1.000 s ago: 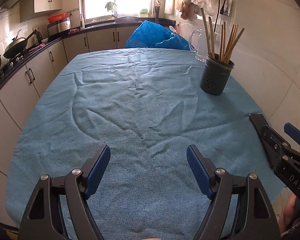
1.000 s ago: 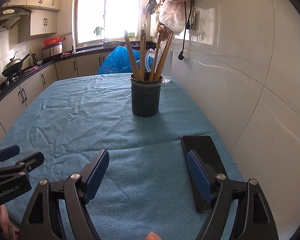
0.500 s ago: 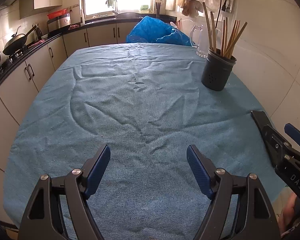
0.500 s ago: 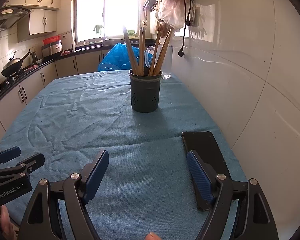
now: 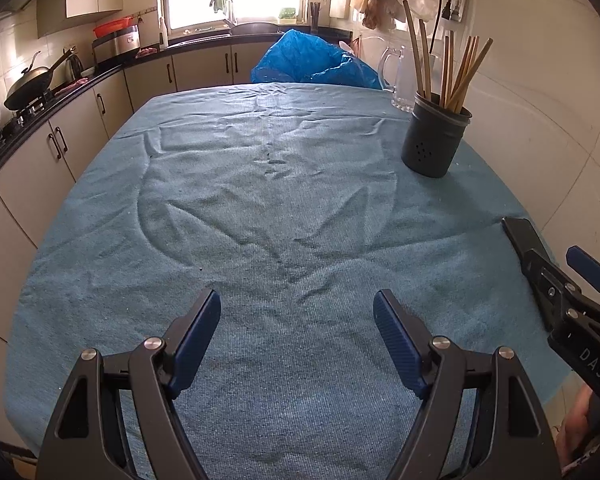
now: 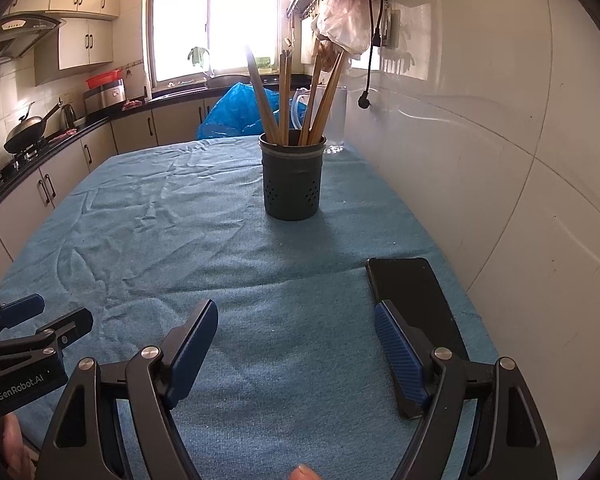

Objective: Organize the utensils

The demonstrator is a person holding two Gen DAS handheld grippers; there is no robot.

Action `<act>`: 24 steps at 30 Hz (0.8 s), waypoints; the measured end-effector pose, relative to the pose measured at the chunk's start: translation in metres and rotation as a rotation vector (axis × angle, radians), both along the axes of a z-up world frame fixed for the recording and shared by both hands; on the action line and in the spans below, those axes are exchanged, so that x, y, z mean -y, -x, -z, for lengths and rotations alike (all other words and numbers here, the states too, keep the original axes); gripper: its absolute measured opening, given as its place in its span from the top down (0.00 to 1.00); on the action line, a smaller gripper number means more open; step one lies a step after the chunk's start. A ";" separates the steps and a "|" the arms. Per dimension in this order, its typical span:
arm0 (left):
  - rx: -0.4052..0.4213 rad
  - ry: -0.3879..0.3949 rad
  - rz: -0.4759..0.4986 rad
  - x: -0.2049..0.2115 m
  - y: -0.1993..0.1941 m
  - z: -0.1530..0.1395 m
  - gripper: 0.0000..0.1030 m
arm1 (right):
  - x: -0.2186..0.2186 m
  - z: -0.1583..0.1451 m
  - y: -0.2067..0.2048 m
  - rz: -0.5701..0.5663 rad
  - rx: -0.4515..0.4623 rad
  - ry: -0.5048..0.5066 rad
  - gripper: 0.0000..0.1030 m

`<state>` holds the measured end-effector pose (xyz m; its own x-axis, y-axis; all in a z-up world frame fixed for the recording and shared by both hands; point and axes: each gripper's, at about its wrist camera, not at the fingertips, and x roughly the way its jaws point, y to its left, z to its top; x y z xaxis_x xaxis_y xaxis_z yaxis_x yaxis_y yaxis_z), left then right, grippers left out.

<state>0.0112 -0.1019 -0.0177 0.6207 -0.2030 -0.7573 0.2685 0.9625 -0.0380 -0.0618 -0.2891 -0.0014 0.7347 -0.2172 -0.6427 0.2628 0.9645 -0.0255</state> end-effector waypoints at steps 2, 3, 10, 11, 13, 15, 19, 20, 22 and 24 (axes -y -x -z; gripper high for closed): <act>0.001 -0.001 -0.001 0.000 0.000 0.000 0.25 | 0.000 0.001 -0.001 -0.003 -0.004 -0.002 0.18; -0.001 0.000 0.000 0.000 0.000 0.000 0.25 | 0.000 0.002 -0.001 -0.003 -0.007 -0.003 0.18; -0.002 0.003 -0.001 0.000 0.000 0.000 0.24 | -0.003 0.002 0.000 -0.006 -0.010 -0.003 0.18; -0.002 0.004 -0.001 -0.001 0.000 0.000 0.24 | -0.003 0.002 -0.001 -0.007 -0.011 -0.002 0.18; -0.003 0.006 -0.001 -0.001 0.000 0.000 0.24 | -0.003 0.002 -0.001 -0.008 -0.013 -0.002 0.18; -0.003 0.006 -0.001 -0.001 0.000 0.000 0.24 | -0.004 0.002 -0.001 -0.007 -0.013 -0.004 0.18; -0.004 0.006 -0.003 -0.001 0.000 0.001 0.24 | -0.004 0.002 0.000 -0.007 -0.015 -0.005 0.18; -0.006 0.007 -0.002 -0.001 0.000 0.001 0.24 | -0.004 0.002 0.000 -0.008 -0.016 -0.004 0.18; -0.008 0.008 0.000 -0.002 0.000 0.002 0.24 | -0.005 0.003 0.000 -0.009 -0.018 -0.004 0.18; -0.007 0.007 -0.001 -0.002 0.000 0.002 0.24 | -0.006 0.003 0.001 -0.009 -0.019 -0.005 0.18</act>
